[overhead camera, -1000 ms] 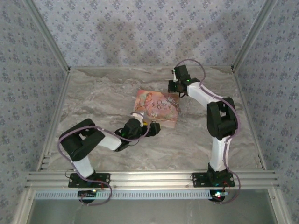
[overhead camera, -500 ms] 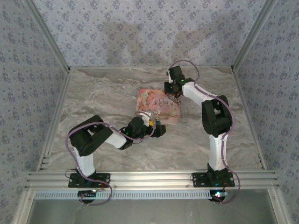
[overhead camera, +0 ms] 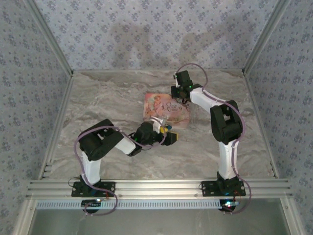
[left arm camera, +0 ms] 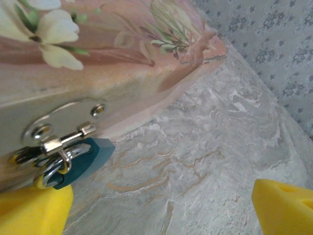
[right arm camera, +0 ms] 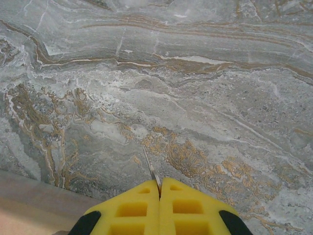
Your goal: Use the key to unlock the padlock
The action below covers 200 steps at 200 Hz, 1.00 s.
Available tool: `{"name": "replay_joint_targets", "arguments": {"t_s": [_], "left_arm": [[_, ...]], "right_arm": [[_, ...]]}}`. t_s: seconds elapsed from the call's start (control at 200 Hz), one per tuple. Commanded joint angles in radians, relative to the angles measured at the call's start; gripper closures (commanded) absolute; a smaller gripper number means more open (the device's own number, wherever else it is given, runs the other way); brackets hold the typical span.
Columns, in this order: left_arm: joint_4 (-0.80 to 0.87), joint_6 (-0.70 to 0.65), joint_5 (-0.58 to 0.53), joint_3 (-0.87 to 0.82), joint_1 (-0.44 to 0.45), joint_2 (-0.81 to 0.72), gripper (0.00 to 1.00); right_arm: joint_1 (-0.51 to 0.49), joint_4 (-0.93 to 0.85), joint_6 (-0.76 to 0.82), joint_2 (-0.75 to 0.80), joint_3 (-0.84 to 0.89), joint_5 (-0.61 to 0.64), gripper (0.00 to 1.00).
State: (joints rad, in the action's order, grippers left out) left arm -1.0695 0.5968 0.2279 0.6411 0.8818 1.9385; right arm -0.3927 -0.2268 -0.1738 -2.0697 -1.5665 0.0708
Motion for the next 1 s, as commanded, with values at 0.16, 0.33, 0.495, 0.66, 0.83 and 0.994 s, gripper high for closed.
{"name": "replay_joint_targets", "arguments": {"t_s": [0.16, 0.33, 0.495, 0.66, 0.83, 0.994], "left_arm": [[-0.335, 0.002, -0.219, -0.060, 0.031, 0.055, 0.03], [-0.263, 0.012, -0.354, -0.047, 0.052, 0.043, 0.02], [-0.258, 0.053, -0.392, -0.063, 0.047, 0.032, 0.04], [-0.314, 0.107, -0.299, -0.118, 0.012, -0.001, 0.05], [-0.311, 0.145, -0.157, -0.137, -0.037, -0.045, 0.07], [-0.276, 0.176, -0.030, -0.114, -0.078, -0.070, 0.14]], "right_arm": [[-0.040, -0.094, 0.019, 0.016, 0.064, -0.031, 1.00], [-0.047, -0.084, 0.019, 0.025, 0.077, -0.028, 1.00], [-0.048, -0.082, 0.023, 0.033, 0.076, -0.028, 1.00], [-0.047, -0.079, 0.024, 0.036, 0.080, -0.029, 1.00], [-0.049, -0.066, 0.020, 0.037, 0.095, -0.030, 1.00], [-0.052, -0.062, 0.017, 0.039, 0.094, -0.034, 1.00]]}}
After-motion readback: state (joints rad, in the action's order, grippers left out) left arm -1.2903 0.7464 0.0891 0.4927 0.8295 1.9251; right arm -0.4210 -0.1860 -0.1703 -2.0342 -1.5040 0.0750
